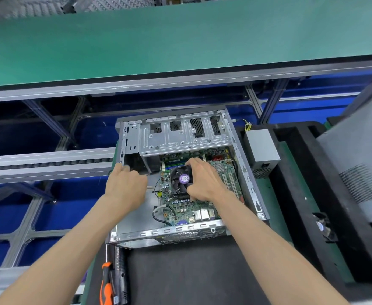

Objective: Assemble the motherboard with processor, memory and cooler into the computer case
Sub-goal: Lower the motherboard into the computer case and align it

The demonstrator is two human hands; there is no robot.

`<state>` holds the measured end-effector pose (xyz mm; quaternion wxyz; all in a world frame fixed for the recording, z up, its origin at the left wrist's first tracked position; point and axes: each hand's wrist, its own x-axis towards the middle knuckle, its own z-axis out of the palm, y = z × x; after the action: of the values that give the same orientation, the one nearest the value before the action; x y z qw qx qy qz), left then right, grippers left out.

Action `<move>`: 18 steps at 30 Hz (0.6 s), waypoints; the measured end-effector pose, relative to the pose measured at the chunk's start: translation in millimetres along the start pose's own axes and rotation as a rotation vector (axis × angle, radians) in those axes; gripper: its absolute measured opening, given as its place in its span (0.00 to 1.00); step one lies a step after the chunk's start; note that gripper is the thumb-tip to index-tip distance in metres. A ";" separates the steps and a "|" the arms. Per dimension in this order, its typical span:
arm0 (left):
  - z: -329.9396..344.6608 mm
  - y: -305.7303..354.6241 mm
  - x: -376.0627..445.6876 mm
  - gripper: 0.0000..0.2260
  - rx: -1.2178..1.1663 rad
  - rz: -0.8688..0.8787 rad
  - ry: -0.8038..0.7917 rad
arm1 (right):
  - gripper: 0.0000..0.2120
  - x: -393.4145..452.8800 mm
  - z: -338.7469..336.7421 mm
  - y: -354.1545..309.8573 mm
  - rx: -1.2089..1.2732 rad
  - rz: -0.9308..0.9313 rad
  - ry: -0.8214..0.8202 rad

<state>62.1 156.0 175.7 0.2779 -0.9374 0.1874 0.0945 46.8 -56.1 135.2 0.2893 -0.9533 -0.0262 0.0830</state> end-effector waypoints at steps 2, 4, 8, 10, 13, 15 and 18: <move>3.9 1.2 1.9 0.08 -0.105 -0.053 0.025 | 0.33 0.0 0.0 0.2 0.002 -0.003 0.002; 5.0 -2.0 7.6 0.10 -0.398 -0.114 0.036 | 0.33 0.0 0.0 0.3 0.001 -0.004 0.003; -12.1 -2.4 17.4 0.11 -1.256 -0.203 0.054 | 0.34 -0.5 0.3 -0.6 -0.001 -0.002 -0.008; -24.2 1.2 18.2 0.17 -1.717 -0.157 0.040 | 0.34 -0.8 0.4 -1.4 0.002 -0.002 -0.007; -32.9 7.3 14.1 0.17 -2.164 -0.041 -0.006 | 0.33 -0.5 0.5 -2.1 -0.002 -0.006 0.005; -31.4 9.8 11.1 0.20 -2.281 -0.096 0.019 | 0.32 -0.3 0.1 -1.9 -0.004 -0.006 0.008; -32.7 0.5 9.8 0.25 -1.841 -0.335 0.137 | 0.33 -0.8 0.0 -1.4 -0.001 -0.004 -0.004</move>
<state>73.2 134.5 199.8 -0.5748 -0.8068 -0.0826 0.1090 46.0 -55.0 136.1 0.2889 -0.9532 -0.0285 0.0844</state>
